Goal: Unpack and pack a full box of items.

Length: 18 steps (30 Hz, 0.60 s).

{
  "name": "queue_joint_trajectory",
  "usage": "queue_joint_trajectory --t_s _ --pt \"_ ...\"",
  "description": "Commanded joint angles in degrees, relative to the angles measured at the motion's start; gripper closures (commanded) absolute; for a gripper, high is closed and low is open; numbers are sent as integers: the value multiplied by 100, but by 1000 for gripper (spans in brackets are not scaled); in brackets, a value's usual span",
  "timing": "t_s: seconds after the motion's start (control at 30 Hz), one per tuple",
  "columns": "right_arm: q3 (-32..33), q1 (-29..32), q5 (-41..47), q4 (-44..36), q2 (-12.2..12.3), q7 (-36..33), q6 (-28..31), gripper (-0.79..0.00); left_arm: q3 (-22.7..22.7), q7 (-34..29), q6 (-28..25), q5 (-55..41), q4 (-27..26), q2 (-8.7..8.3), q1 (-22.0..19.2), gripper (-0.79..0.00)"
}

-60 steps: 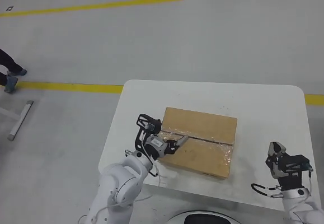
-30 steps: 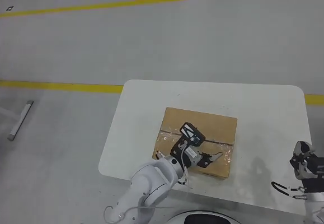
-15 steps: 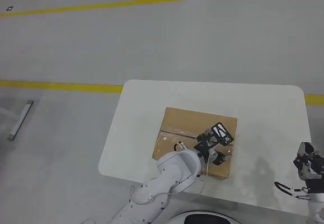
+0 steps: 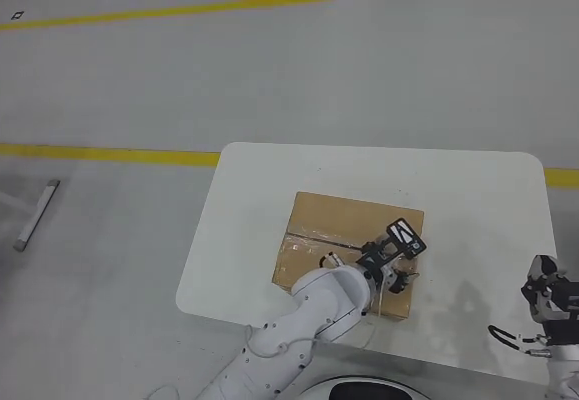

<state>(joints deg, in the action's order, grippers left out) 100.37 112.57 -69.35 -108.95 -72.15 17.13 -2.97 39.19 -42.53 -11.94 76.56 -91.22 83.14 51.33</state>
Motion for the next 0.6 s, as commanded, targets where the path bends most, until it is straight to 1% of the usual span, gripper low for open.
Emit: queue_joint_trajectory --t_s 0.0,0.1,0.17,0.27,0.4,0.47,0.5,0.53,0.57 --pt "-9 -6 -8 6 -6 -2 0 0 8 -27 59 -12 81 20 -16 -486" --pt "-22 -14 -32 7 -17 -4 3 0 -8 -74 161 31 195 53 -33 -388" --pt "-28 -19 -37 10 -24 -15 4 0 -48 -127 227 227 211 70 -68 -388" --pt "-34 -33 -57 19 -32 -23 15 0 -60 -147 260 227 205 97 -41 -428" --pt "-36 -54 -60 31 -45 -26 29 0 -22 -202 266 193 208 122 -26 -363" --pt "-36 -62 -64 37 -51 -28 35 0 0 -222 263 208 198 130 -16 -246" --pt "-36 -66 -67 38 -53 -30 37 0 14 -231 262 228 183 132 -13 -206" --pt "-36 -69 -71 39 -56 -32 38 0 26 -237 261 240 172 134 -2 -132" --pt "-38 -73 -74 40 -59 -34 39 0 39 -243 259 252 160 136 11 -37"
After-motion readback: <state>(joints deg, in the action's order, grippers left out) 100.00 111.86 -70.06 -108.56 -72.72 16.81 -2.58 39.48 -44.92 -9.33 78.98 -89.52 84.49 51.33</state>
